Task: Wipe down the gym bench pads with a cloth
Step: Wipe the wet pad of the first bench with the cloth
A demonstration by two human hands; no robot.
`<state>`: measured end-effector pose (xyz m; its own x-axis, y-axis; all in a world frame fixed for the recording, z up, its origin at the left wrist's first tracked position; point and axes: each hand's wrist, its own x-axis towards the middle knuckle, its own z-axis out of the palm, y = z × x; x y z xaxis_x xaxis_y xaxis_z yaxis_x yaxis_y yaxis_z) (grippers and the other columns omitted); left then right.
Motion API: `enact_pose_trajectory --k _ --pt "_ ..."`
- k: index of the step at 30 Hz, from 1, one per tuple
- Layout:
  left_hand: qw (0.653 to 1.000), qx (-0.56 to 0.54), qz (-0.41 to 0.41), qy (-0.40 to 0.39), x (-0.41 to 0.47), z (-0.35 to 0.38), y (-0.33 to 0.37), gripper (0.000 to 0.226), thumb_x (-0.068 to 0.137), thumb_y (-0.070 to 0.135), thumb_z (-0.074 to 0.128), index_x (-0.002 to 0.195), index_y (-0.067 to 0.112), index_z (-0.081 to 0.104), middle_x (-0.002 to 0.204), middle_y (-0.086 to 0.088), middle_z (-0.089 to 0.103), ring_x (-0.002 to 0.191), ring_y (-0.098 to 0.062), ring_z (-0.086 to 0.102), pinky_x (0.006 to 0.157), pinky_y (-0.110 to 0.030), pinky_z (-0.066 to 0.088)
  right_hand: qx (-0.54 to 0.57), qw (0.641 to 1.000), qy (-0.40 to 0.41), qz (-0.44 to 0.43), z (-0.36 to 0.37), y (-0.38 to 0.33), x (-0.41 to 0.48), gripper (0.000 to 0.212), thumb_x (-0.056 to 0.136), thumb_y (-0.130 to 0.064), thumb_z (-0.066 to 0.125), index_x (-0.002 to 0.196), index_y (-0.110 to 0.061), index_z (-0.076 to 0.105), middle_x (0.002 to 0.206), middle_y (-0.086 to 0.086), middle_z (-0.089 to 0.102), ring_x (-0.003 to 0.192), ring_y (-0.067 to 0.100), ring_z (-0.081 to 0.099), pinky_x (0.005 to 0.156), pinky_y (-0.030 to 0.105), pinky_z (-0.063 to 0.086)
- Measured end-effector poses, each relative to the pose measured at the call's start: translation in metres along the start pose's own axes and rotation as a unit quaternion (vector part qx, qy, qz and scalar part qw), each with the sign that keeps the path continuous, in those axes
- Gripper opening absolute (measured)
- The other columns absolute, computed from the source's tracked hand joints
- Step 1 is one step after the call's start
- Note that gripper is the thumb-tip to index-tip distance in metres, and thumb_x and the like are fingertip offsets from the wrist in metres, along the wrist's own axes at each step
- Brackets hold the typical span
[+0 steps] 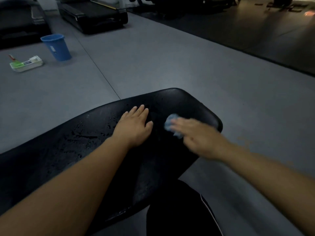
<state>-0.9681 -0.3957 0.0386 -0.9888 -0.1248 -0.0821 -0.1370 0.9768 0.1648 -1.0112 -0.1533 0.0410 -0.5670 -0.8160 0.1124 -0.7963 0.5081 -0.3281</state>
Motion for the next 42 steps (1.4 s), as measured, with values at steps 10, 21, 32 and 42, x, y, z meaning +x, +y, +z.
enact_pose_trajectory --k 10,21,32,42 --pt "0.999 0.009 0.018 0.049 -0.016 0.006 -0.009 0.060 0.106 0.041 0.027 0.160 0.017 0.016 0.168 -0.002 0.007 0.154 -0.017 0.003 0.125 -0.035 0.004 0.005 0.999 -0.010 -0.034 0.012 -0.030 0.002 0.071 0.081 -0.030 0.026 0.147 -0.016 0.046 0.158 0.001 0.036 0.147 0.015 0.028 0.119 0.029 0.017" --pt "0.996 0.007 -0.067 0.060 -0.024 0.010 -0.009 0.062 0.102 0.043 0.025 0.159 0.021 0.017 0.168 0.001 0.008 0.154 -0.024 0.003 0.123 -0.053 0.005 -0.011 1.000 -0.004 0.000 0.017 -0.028 0.068 0.070 0.082 -0.028 0.028 0.151 -0.020 0.040 0.161 -0.008 0.029 0.148 0.008 0.021 0.119 0.027 0.016" --pt "0.995 0.000 -0.066 0.070 -0.021 0.011 -0.011 0.061 0.101 0.040 0.027 0.158 0.021 0.019 0.168 0.001 0.010 0.154 -0.024 0.005 0.123 -0.052 0.007 -0.047 0.999 -0.003 0.027 0.018 -0.014 0.123 0.055 0.095 -0.022 0.034 0.150 -0.019 0.041 0.161 -0.002 0.030 0.150 0.015 0.020 0.119 0.034 0.016" --pt "0.994 -0.022 -0.084 0.072 -0.017 0.008 -0.009 0.063 0.101 0.036 0.031 0.158 0.014 0.019 0.168 -0.006 0.009 0.154 -0.023 0.005 0.125 -0.046 0.005 -0.078 0.993 0.019 0.088 0.024 -0.005 0.161 0.056 0.092 -0.028 0.029 0.146 -0.021 0.045 0.158 0.001 0.036 0.147 0.019 0.028 0.117 0.039 0.024"
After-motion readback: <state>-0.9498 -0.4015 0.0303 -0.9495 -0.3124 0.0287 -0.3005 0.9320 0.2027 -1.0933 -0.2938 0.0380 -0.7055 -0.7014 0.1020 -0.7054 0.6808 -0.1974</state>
